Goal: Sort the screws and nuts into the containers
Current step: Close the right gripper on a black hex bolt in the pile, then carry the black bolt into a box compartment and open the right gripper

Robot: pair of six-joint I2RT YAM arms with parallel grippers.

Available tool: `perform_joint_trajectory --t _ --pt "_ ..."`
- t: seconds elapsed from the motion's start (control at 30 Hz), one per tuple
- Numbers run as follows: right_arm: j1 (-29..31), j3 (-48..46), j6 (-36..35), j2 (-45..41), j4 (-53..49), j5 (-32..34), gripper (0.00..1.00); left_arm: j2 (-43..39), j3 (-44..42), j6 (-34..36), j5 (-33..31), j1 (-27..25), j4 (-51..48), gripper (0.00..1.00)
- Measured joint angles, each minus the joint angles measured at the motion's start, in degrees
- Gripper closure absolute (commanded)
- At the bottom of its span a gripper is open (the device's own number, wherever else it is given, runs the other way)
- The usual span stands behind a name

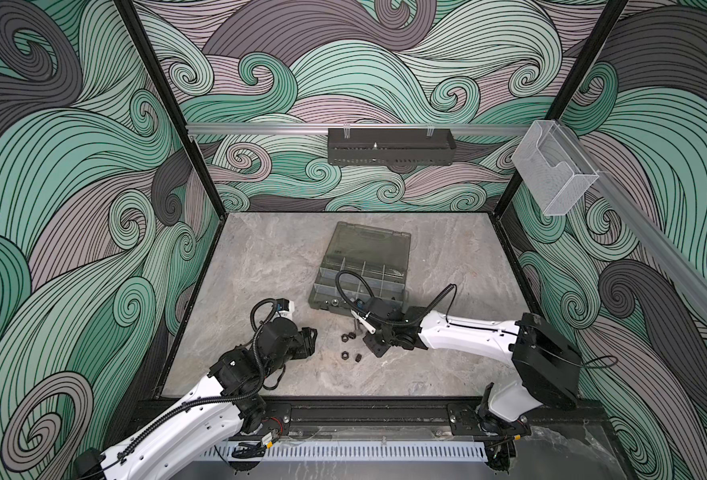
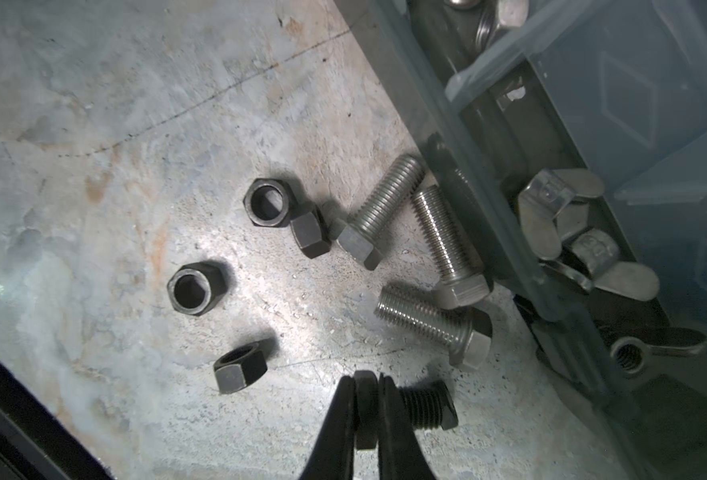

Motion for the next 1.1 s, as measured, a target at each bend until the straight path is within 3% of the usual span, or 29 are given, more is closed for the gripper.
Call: perform_joint_trajectory --t 0.27,0.57,0.93,1.1 --pt "-1.9 1.1 -1.3 -4.4 -1.8 0.1 0.88 0.0 0.0 0.0 0.0 0.0 0.0 0.35" --pt "-12.7 5.2 -5.6 -7.1 -2.6 -0.3 0.88 0.0 0.0 0.0 0.0 0.0 0.0 0.35" --pt "-23.1 13.8 -10.1 4.3 -1.3 -1.8 0.88 0.0 0.0 0.0 0.0 0.0 0.0 0.35" --pt "-23.9 14.6 -10.3 7.1 -1.0 -2.7 0.75 0.0 0.0 0.0 -0.1 0.0 0.0 0.35"
